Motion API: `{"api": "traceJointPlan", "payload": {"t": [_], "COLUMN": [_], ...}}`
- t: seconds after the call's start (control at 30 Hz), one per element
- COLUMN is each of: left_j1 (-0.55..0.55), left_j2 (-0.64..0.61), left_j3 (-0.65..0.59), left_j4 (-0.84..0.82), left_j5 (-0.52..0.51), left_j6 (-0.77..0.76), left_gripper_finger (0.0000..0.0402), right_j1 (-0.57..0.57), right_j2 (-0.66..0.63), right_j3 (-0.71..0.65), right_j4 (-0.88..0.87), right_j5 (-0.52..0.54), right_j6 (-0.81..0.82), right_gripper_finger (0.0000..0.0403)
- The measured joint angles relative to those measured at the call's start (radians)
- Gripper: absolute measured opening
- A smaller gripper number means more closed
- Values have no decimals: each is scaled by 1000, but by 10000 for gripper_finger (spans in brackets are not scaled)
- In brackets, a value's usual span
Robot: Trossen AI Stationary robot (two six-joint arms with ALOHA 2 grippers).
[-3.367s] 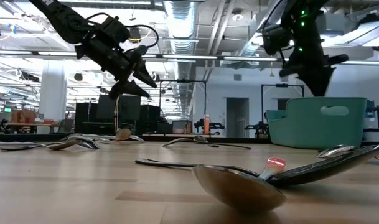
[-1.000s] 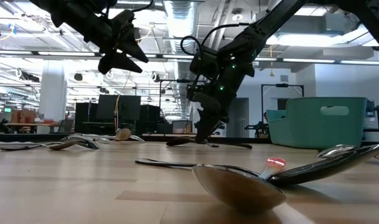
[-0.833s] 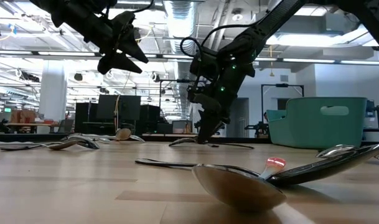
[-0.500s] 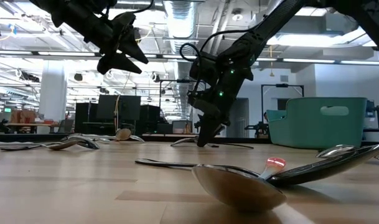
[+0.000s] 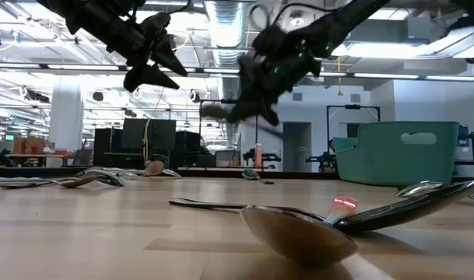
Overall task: Sort silverware by color (type)
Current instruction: Put the black spoon into the left transparent bin
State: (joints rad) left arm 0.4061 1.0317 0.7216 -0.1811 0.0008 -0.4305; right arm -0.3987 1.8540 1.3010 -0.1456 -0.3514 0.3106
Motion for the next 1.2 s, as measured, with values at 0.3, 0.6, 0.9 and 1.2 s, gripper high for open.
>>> {"api": "traceJointPlan", "payload": {"t": [0.3,0.6,0.9,1.2], "left_j1": [19,56,57,58], "left_j2": [0,2,7,136], "left_j3": [0,0,0,60], "left_j4": [273,623,725,827], "left_j5": [38,233,331,415], "left_j6": [115,312,322,225], "left_gripper_finger": [192,192,192,190], "right_j1": [-67,-51,-32,-20], "right_j2": [-138,-141,-140,-140], "right_j3": [0,0,-1,-1], "right_j4": [361,723,741,733], "right_j5": [-325,-522,-522,-535], "right_j6": [142,410,423,423], "right_gripper_finger": [21,21,21,20]}}
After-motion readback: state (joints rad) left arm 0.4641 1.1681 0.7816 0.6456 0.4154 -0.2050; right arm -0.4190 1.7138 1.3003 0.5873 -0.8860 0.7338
